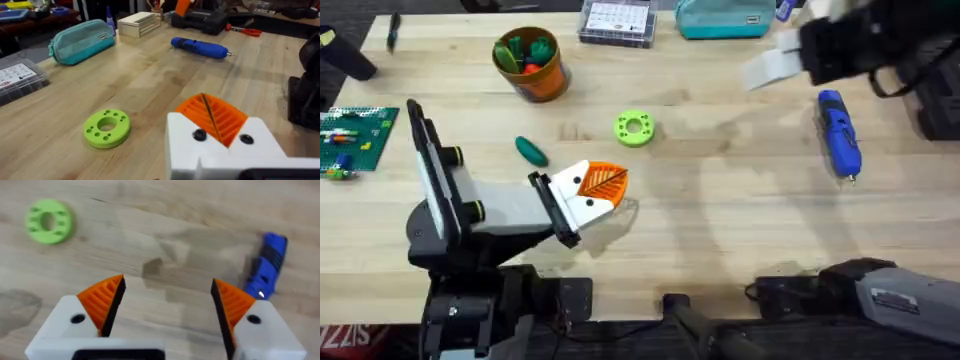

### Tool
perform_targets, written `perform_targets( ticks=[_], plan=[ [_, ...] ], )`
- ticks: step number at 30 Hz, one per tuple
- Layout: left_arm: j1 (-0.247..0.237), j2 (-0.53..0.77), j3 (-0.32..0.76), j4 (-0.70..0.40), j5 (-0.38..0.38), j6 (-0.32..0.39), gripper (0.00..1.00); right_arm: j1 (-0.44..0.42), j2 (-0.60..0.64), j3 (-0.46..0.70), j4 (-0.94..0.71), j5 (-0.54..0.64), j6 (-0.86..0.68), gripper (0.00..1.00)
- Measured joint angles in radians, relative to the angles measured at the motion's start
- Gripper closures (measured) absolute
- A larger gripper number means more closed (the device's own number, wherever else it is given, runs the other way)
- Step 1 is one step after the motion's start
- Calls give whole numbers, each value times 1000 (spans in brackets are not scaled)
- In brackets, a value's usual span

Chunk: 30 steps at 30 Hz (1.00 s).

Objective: Pick up the gripper from the table and insert it into the empty holder that is missing its gripper. Then pick up a screw, insert it into the mounting hole, and use the screwdriver to tighten it. Finally, clean up the table by picking up the vegetable and placing it into the bucket.

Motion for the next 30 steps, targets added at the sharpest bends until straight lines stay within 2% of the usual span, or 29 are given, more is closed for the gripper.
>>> perform_targets(
  ticks=[5,10,20,21,30],
  plan=[
    [0,0,0,-3,2,0,988,-194,2,-103,9,0,-43,8],
    [0,0,0,-3,2,0,988,-329,36,-140,29,-1,-137,8],
    [0,0,0,-3,2,0,988,-548,216,-141,149,-8,-228,8],
    [0,0,0,-3,2,0,988,-591,281,-141,172,-8,-268,9],
    [0,0,0,-3,2,0,988,-619,435,-141,257,-9,-390,8]
  ],
)
